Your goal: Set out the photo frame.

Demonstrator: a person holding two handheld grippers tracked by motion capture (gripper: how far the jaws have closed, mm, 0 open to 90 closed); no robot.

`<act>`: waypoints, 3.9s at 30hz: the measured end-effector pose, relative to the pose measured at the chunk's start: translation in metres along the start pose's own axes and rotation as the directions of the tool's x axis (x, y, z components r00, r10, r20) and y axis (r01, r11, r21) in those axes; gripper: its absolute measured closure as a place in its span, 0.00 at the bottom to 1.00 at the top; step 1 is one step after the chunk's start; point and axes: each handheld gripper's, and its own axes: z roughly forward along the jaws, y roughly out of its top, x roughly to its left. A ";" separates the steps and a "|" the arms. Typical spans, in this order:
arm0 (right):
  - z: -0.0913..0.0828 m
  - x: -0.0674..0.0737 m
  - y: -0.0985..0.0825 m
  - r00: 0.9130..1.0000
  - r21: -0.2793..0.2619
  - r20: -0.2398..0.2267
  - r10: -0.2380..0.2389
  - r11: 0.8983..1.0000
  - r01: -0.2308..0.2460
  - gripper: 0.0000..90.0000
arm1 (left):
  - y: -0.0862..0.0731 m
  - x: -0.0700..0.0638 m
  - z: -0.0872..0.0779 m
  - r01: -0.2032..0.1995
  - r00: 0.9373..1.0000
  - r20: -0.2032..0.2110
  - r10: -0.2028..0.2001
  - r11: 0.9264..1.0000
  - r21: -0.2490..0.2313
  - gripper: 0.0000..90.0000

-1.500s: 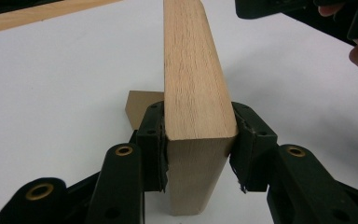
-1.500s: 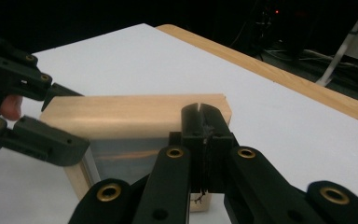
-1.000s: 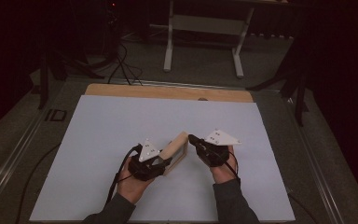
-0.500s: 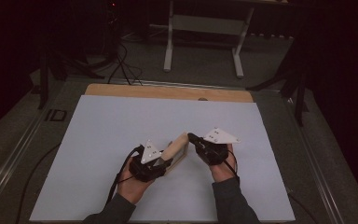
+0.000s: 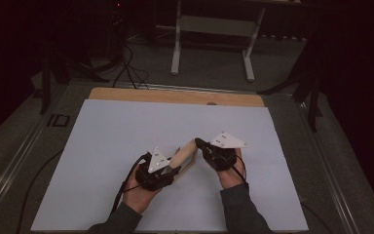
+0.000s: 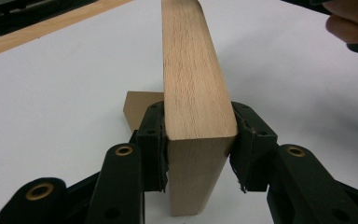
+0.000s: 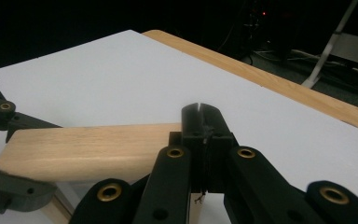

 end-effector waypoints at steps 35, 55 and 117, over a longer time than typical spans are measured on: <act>0.027 -0.005 0.006 1.000 0.048 -0.001 0.000 0.999 0.000 1.00 | -0.002 -0.004 0.002 -0.040 0.999 -0.035 0.041 0.999 0.022 0.65; 0.025 -0.005 0.006 1.000 0.052 0.022 0.011 0.999 -0.013 1.00 | -0.003 0.013 0.003 0.010 0.995 -0.100 -0.007 0.999 0.030 0.62; -0.008 -0.015 -0.009 0.983 0.082 -0.181 0.007 0.997 0.009 0.52 | -0.006 0.034 0.008 0.108 0.987 -0.121 -0.102 0.993 0.043 0.65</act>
